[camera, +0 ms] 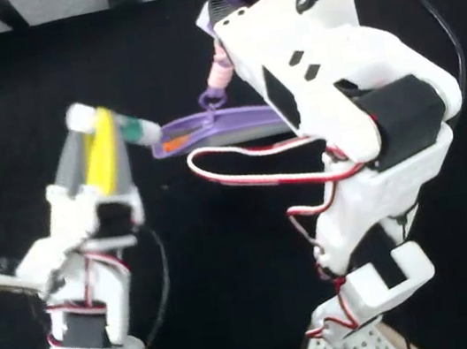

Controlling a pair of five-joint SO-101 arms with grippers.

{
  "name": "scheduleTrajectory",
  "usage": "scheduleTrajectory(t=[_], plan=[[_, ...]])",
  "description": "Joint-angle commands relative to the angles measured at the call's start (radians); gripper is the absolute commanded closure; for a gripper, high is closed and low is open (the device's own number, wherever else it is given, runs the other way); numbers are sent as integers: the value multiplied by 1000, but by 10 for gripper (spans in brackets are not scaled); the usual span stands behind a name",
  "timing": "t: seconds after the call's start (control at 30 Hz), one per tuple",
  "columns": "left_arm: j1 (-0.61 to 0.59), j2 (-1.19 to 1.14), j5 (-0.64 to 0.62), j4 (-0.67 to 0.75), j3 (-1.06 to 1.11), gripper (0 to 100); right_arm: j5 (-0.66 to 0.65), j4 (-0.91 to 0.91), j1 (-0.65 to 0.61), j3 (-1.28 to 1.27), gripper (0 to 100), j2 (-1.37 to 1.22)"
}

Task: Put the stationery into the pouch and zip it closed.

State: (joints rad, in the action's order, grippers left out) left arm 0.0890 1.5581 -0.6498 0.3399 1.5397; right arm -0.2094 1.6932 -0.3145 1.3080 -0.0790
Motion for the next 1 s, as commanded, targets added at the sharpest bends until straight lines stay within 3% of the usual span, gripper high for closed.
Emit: scheduleTrajectory(t=[0.0,0.17,0.47,0.67,0.97], plan=[[-39,-321,-87,21,-170,970,9,5,9,35,988,18],[50,-439,-54,23,-165,970,9,3,9,35,988,18],[82,-466,-60,38,-166,971,9,3,9,35,988,18],[197,-687,-60,311,-173,971,9,5,9,35,988,18],[209,-1226,-51,769,-321,970,9,3,9,35,988,18]])
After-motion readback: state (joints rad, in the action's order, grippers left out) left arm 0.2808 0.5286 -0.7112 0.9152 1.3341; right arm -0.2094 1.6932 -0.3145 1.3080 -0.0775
